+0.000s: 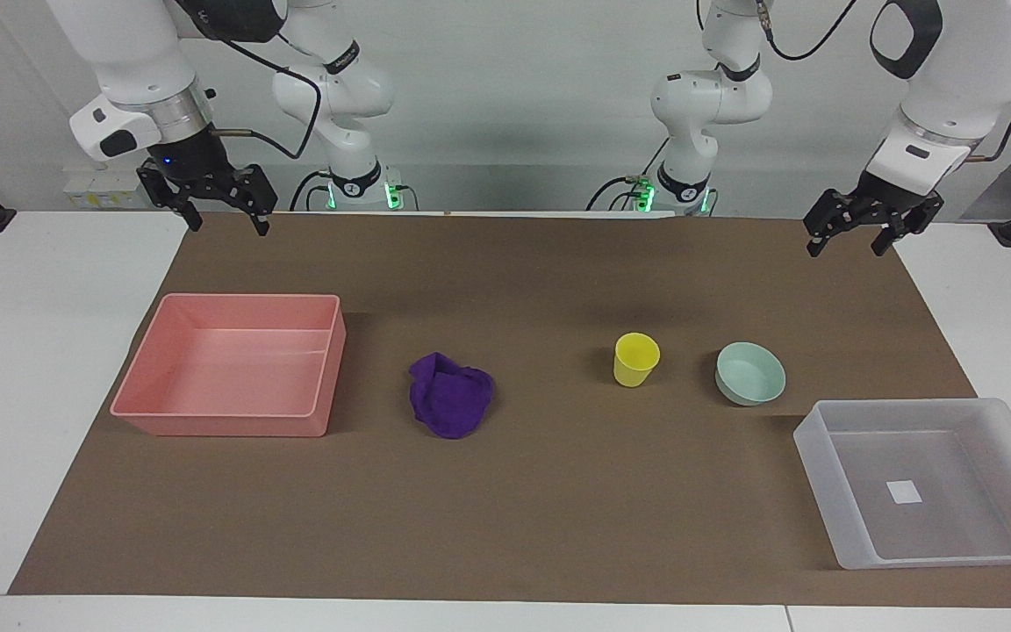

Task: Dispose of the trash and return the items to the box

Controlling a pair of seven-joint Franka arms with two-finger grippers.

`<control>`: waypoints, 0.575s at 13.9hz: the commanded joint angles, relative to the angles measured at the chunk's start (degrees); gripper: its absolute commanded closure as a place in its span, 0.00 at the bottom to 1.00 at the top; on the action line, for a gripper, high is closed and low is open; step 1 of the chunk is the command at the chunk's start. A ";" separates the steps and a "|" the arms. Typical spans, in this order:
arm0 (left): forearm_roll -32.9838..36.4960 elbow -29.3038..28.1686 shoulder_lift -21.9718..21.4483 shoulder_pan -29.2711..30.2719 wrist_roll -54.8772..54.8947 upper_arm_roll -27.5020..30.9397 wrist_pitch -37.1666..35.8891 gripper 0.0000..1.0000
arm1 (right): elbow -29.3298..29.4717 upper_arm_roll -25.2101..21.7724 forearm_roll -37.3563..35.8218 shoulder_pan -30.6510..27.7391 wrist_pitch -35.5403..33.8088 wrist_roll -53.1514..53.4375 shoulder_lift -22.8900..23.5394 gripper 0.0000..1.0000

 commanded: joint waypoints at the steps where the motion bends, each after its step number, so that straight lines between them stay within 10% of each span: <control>1: 0.36 -1.89 -1.27 0.18 0.13 -0.13 1.38 0.00 | -0.67 0.28 1.04 -0.68 1.32 -1.20 -0.42 0.00; 8: 0.53 -2.15 -1.44 0.97 -0.22 -0.13 1.02 0.00 | -3.21 0.45 1.04 0.45 3.53 -0.93 -0.86 0.00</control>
